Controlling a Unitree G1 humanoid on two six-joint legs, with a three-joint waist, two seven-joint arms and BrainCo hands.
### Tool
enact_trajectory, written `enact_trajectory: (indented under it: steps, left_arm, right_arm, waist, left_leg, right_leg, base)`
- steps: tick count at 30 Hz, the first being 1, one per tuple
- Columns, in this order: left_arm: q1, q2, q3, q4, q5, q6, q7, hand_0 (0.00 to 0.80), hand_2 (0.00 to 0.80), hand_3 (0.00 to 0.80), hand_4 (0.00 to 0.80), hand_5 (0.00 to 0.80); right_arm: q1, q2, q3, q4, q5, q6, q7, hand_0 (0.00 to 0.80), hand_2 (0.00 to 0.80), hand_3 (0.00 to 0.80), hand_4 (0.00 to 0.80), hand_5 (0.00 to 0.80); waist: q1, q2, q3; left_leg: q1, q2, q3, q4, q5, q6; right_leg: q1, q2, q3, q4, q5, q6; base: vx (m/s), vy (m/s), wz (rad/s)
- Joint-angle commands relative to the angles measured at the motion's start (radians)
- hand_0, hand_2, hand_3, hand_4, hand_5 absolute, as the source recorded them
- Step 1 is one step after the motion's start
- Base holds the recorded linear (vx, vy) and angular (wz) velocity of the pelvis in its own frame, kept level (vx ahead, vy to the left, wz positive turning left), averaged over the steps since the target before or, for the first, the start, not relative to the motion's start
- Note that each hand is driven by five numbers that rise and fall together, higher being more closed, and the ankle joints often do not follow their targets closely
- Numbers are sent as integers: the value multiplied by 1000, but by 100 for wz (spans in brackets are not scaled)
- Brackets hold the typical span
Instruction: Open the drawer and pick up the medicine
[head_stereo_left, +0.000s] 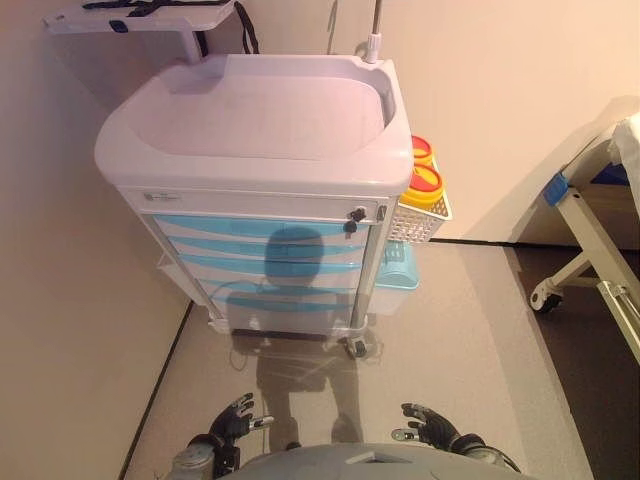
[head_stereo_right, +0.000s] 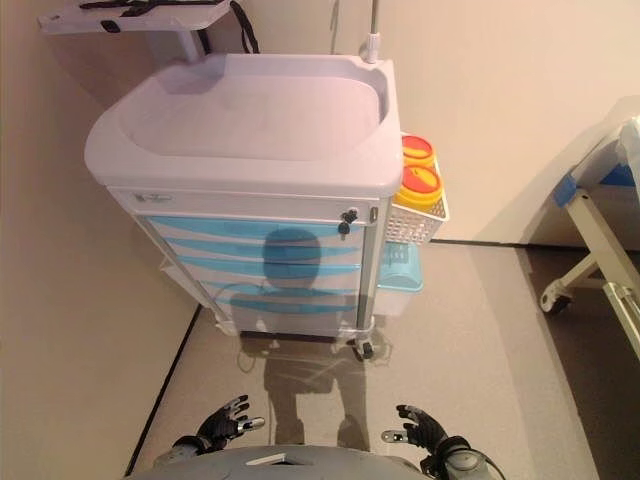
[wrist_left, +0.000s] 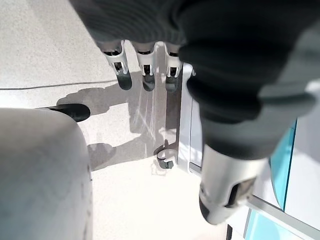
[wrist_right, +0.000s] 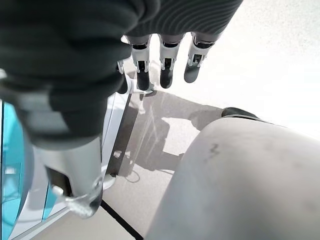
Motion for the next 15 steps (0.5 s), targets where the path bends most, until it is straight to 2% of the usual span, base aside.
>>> enact_trajectory:
  steps: [1,5,15]
  left_arm:
    - [-63,-15,-14,46,13,-38,17,0,0,0,0,0]
    - [-64,-17,-16,42,-8,-39,-11,0,0,0,0,0]
    - [-59,-25,16,56,-51,-16,-3,0,0,0,0,0]
  right_arm:
    - [-51,11,15,22,15,-17,-2,0,0,0,0,0]
    - [-49,11,16,23,11,-19,-3,0,0,0,0,0]
    - [-46,17,10,37,-12,-17,0,0,0,0,0,0]
  waist:
    - [-1,-12,8]
    - [0,-13,6]
    - [8,-18,-3]
  left_leg:
    - [3,-39,22,1,-74,18]
    - [4,-39,21,1,-75,18]
    - [2,-41,14,1,-74,18]
  right_leg:
    - [-28,-24,-23,-7,62,73]
    - [-26,-24,-24,-6,60,73]
    - [-26,-29,-27,2,56,75]
  base:
    - [0,0,0]
    - [0,0,0]
    - [21,3,1]
